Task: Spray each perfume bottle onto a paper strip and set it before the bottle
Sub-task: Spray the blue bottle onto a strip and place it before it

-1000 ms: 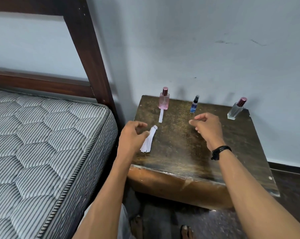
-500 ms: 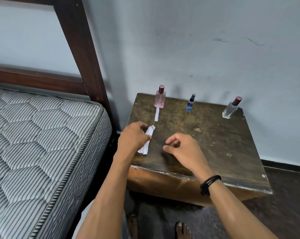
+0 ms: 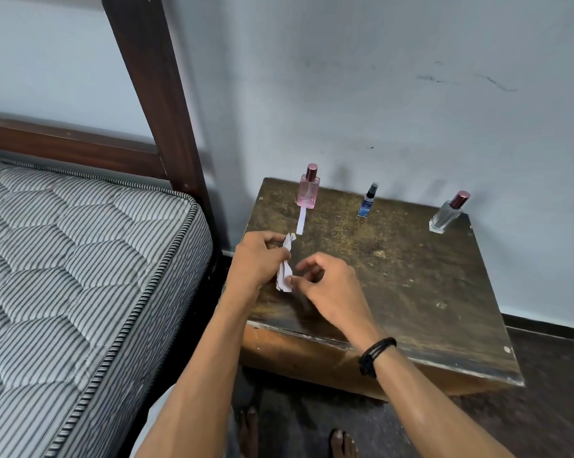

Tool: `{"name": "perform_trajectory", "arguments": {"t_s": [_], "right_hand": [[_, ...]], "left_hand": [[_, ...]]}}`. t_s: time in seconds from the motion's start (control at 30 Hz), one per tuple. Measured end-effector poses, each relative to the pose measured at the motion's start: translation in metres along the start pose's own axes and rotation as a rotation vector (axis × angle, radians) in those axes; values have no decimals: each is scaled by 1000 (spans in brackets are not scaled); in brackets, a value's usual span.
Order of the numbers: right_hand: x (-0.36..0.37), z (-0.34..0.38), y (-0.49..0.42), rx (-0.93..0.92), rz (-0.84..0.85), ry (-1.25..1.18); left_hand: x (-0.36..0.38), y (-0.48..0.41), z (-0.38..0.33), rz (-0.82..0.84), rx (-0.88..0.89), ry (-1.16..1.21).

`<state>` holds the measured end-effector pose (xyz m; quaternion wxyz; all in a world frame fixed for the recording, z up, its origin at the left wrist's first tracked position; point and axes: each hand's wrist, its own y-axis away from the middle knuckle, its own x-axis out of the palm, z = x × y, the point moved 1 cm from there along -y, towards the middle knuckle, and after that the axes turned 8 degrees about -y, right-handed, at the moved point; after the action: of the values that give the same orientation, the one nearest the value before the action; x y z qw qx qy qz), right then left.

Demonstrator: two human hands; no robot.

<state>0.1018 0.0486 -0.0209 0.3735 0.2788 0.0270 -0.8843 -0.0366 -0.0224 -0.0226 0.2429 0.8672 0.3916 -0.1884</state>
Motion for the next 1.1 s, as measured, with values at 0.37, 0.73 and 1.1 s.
{"name": "perform_trajectory", "arguments": {"t_s": [0.37, 0.73, 1.1], "right_hand": [[-8, 7, 3, 71, -17, -449], [-10, -1, -2, 52, -43, -446], [-18, -1, -6, 249, 30, -867]], "left_hand": [[-2, 8, -7, 150, -140, 554], [-1, 10, -8, 295, -160, 693], [-8, 8, -7, 377, -85, 660]]}}
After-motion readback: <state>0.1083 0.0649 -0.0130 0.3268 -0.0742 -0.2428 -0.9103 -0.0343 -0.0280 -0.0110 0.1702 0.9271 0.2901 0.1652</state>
